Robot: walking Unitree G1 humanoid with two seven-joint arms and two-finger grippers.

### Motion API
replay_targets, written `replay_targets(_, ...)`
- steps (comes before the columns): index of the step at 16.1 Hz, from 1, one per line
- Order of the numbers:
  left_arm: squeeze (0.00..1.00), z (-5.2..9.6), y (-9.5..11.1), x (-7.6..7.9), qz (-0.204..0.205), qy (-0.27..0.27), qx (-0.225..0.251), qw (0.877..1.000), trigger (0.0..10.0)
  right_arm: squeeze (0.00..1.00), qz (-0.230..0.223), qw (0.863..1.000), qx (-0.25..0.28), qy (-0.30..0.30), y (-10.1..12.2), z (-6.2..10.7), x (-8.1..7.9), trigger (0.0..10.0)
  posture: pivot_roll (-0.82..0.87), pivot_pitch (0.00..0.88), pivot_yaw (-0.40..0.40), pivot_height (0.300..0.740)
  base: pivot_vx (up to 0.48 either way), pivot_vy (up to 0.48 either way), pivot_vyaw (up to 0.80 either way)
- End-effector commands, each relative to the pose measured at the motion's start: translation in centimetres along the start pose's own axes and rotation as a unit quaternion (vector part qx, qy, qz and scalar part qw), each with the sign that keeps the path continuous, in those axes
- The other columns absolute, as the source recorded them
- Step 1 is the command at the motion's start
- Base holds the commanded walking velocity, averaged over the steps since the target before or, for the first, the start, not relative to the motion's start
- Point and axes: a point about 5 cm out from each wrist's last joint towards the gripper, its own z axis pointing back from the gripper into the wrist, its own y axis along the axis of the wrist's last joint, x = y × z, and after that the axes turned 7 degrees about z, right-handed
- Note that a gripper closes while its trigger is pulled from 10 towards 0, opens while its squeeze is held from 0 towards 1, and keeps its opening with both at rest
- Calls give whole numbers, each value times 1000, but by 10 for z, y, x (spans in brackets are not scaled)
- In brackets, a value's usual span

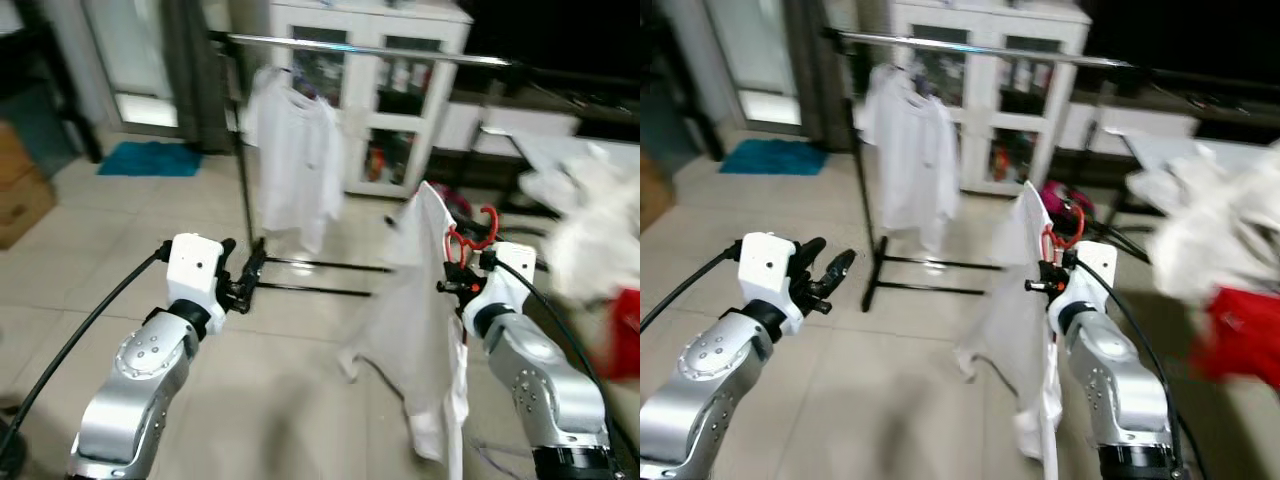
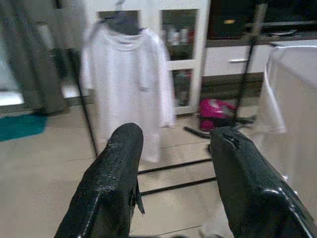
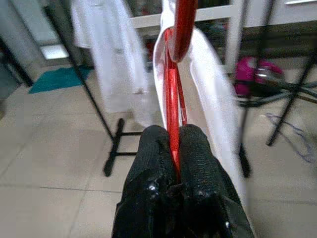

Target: Hang hanger

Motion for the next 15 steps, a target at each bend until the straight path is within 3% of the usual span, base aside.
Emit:
replay_targets(1, 0, 0, 2, -3, -5, 7, -1, 1000, 10000, 0, 14, 999, 25, 16, 12, 0, -6, 10000, 36, 0, -45, 740, 409, 0, 0)
replay_targets(7, 0, 0, 1, -1, -3, 4, -2, 1000, 10000, 0, 50, 998, 33, 21, 16, -3, -6, 10000, 35, 0, -56, 740, 405, 0, 0)
replay_targets(11, 0, 1, 0, 0, -5, 4, -2, 1000, 10000, 0, 61, 997, 37, 31, 18, -4, -9, 10000, 36, 0, -60, 740, 405, 0, -709)
replay_targets(15, 0, 2, 0, 0, -5, 4, -3, 1000, 10000, 0, 68, 996, 39, 33, 18, -4, -10, 10000, 37, 0, -61, 740, 406, 0, 0)
